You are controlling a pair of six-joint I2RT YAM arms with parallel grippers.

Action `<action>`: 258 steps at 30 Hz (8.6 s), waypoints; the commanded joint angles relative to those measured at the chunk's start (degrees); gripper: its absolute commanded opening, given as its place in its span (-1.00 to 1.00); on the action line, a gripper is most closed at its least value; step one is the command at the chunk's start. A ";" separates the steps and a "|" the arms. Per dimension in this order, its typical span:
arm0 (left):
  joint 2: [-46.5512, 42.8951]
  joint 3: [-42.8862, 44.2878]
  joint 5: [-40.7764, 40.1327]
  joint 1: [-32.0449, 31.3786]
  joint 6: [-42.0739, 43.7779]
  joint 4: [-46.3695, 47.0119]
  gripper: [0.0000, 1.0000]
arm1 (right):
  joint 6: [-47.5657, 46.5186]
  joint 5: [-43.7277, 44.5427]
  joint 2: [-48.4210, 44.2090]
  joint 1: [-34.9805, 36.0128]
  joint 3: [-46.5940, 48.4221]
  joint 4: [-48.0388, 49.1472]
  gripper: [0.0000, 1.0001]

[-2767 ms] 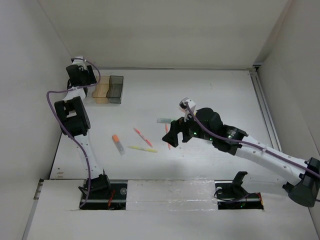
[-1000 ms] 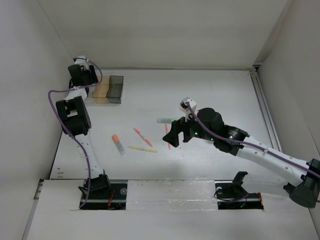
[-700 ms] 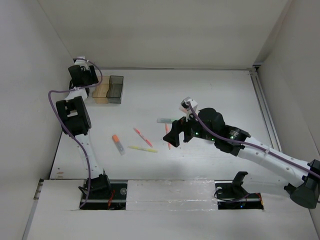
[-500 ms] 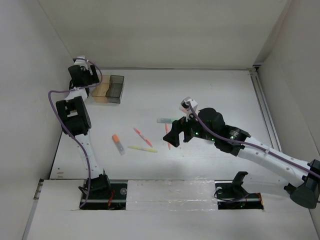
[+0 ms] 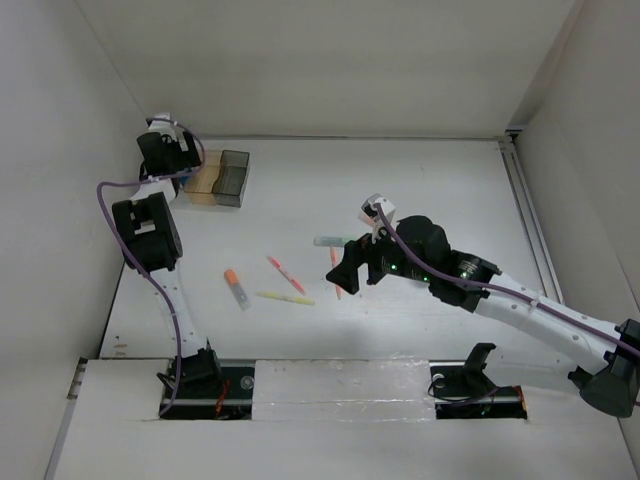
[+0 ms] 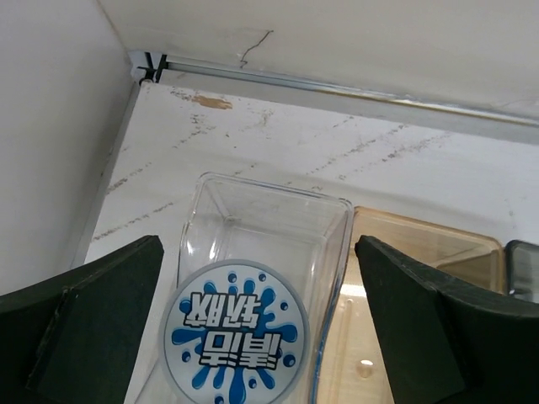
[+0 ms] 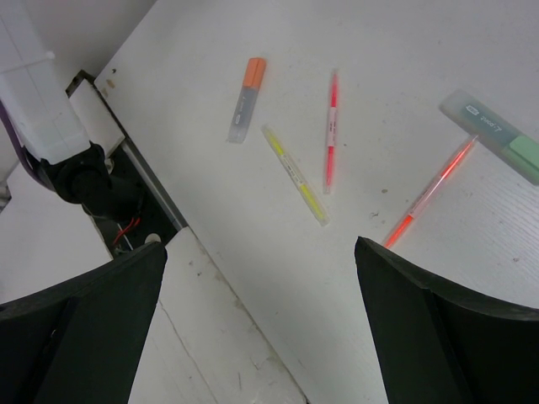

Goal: Sort the stationery into containers
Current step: Place the stationery in the storage box, then pick up the stationery from the center of the board, then place the stationery in the storage box.

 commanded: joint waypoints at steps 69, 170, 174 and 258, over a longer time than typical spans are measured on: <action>-84.91 -44.25 -11.55 -20.14 -25.64 -41.52 1.00 | 11.65 23.60 11.11 -34.84 -5.67 -15.09 0.88; -62.41 -60.77 -31.78 -79.20 9.96 32.57 1.00 | 2.77 3.20 16.47 -25.63 30.36 -29.07 -1.00; -60.65 -57.96 -29.22 -79.20 8.91 31.07 1.00 | 4.52 4.42 15.94 -22.46 29.83 -28.54 -1.00; -56.17 -53.39 -30.01 -77.18 7.50 25.71 -1.00 | 8.83 6.63 13.57 -9.97 30.36 -22.48 0.56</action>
